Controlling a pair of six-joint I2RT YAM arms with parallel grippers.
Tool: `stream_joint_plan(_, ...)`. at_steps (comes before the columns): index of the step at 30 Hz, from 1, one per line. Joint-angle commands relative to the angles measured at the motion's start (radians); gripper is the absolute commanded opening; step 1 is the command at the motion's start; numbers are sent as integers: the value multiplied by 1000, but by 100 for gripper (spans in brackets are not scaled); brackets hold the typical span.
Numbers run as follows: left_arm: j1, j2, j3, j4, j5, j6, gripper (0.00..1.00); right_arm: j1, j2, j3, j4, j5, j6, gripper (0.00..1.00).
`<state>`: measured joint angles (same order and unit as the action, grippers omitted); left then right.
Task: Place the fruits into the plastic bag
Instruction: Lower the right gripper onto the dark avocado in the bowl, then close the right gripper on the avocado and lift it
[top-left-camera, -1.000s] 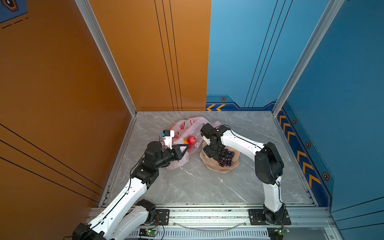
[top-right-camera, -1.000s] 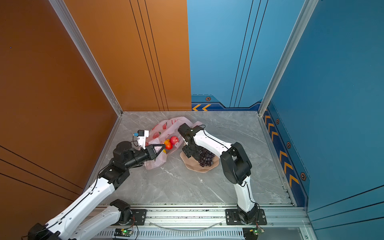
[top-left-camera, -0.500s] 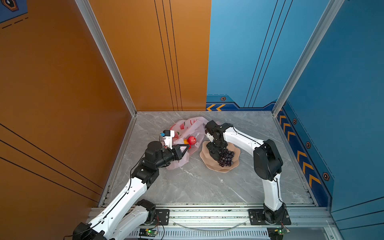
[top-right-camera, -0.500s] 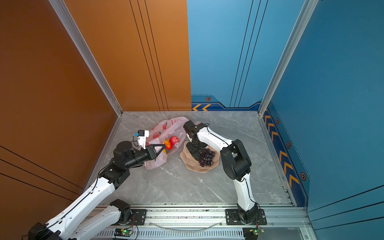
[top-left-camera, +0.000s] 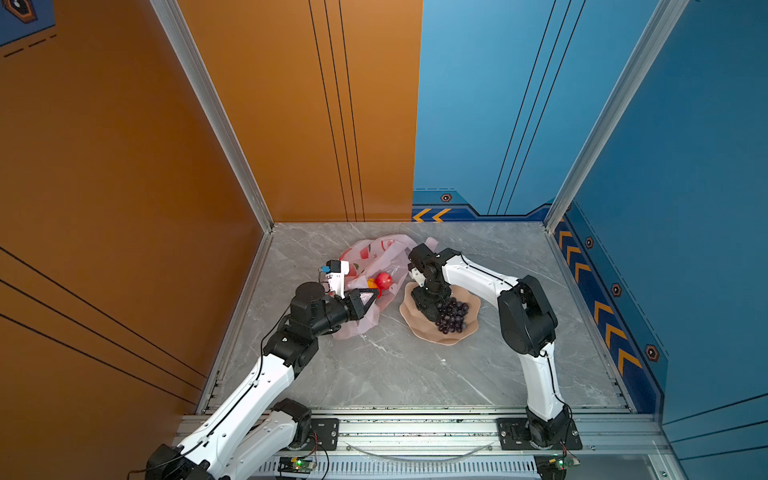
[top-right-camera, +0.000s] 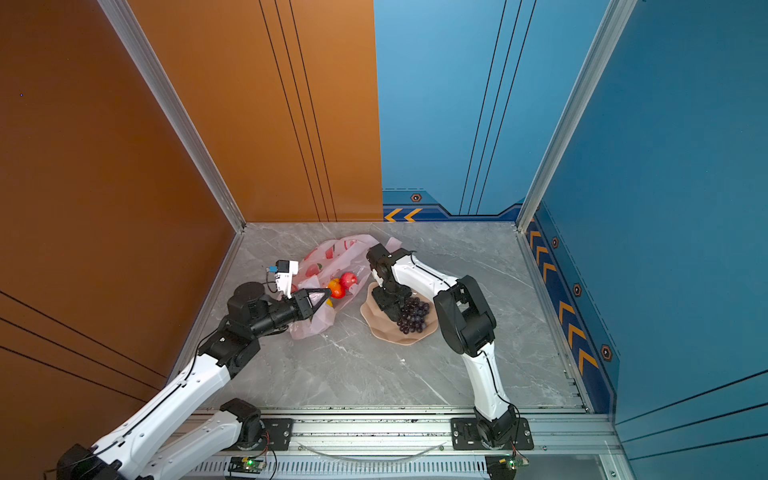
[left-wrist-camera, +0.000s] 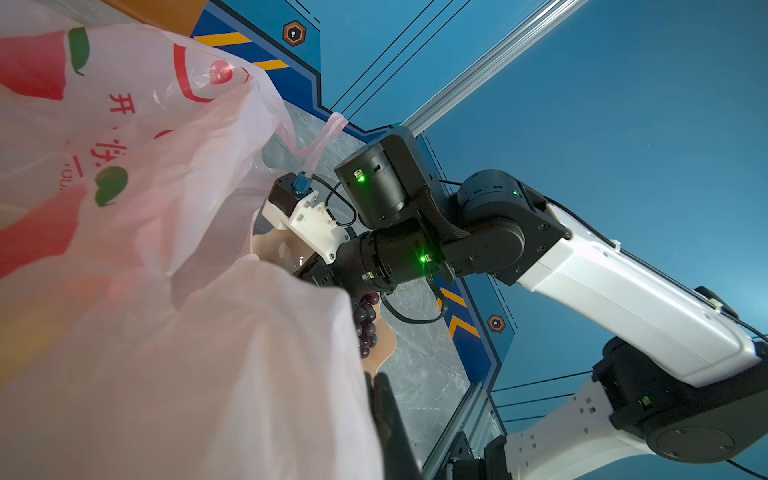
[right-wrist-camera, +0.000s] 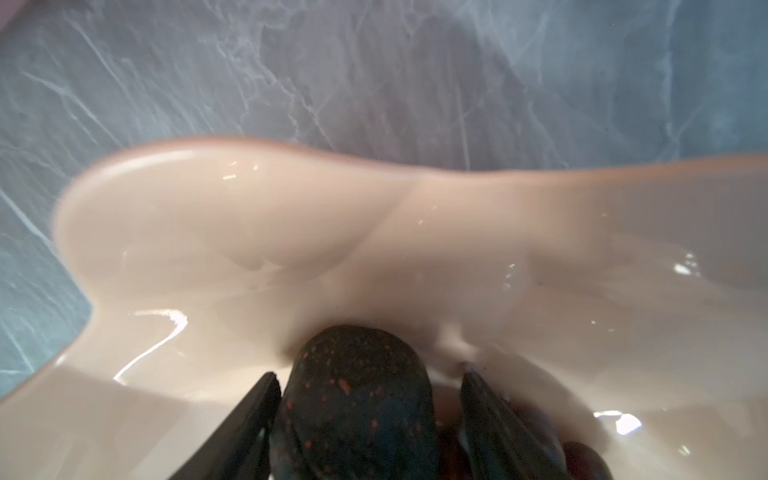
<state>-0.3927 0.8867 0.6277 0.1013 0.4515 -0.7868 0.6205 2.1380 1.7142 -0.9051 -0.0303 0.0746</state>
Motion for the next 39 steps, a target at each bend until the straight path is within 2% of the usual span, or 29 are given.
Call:
stream_joint_plan(1,5,7,20,-9,-17,0,0,-7,26,21,0,-22,5,66)
stream_joint_plan(9,2,8,18,-9,-24,0,0,-4,-13,12,2,-10,21,53)
stream_joint_plan(15,-4,1,12,-8,-36,-2,0,-4,-102,-19,28,-24,45,48)
stream_joint_plan(27,-11,5,6,1,-45,-6,0,-9,-192,-79,57,-42,72,46)
stream_joint_plan(39,-12,9,10,6,-48,-8,0,-42,-268,-141,103,-112,114,44)
